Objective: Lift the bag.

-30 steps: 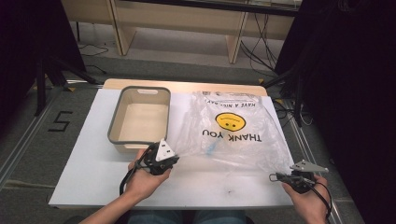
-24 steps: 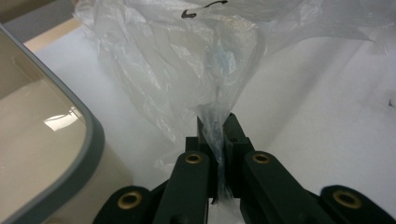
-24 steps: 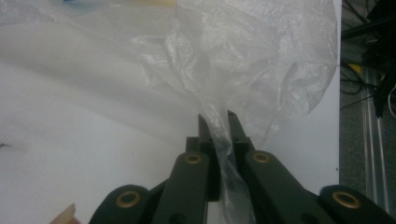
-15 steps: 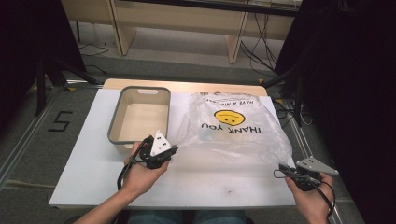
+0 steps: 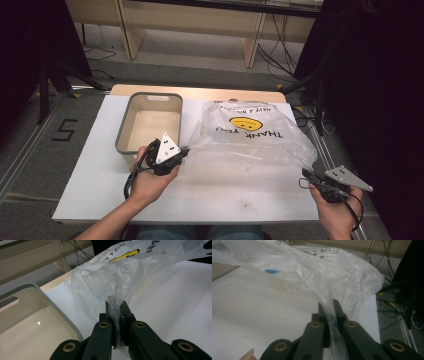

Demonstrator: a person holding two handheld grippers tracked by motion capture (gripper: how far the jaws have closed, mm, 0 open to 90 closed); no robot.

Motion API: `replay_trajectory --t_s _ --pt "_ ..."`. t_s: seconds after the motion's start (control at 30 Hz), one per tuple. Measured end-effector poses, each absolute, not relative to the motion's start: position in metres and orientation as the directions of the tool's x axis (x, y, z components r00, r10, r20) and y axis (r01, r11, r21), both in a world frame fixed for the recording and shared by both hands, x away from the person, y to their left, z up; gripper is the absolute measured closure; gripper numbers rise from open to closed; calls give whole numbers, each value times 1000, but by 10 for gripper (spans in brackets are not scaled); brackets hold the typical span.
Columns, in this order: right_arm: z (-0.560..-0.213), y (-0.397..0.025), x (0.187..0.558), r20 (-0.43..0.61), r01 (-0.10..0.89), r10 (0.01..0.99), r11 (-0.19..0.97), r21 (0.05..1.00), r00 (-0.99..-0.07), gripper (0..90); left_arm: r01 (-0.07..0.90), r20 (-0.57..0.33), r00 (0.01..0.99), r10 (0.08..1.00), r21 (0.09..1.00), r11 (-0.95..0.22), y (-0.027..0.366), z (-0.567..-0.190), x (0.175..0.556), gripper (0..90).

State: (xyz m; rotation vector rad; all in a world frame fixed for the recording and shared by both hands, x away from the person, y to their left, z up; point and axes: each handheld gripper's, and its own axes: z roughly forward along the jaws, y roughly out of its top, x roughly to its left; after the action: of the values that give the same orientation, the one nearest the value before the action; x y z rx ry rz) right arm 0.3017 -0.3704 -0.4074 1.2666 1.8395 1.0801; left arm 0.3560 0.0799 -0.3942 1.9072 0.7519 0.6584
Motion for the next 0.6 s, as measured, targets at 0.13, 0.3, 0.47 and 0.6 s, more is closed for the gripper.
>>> replay_trajectory --t_s 0.13,0.3,0.47,0.6 --pt "-403 -370 301 -60 378 947 184 907 -317 900 214 126 661 740 913 -347 81 -390 358 891" --pt "-397 -369 301 -44 345 948 158 925 -316 900 206 123 652 748 921 -330 81 -386 360 891" --pt "-394 -368 303 -44 325 950 149 934 -310 900 200 123 643 756 926 -321 83 -384 363 891" --pt "-391 -366 305 -57 304 949 156 940 -311 900 195 120 638 760 931 -310 84 -382 365 891"
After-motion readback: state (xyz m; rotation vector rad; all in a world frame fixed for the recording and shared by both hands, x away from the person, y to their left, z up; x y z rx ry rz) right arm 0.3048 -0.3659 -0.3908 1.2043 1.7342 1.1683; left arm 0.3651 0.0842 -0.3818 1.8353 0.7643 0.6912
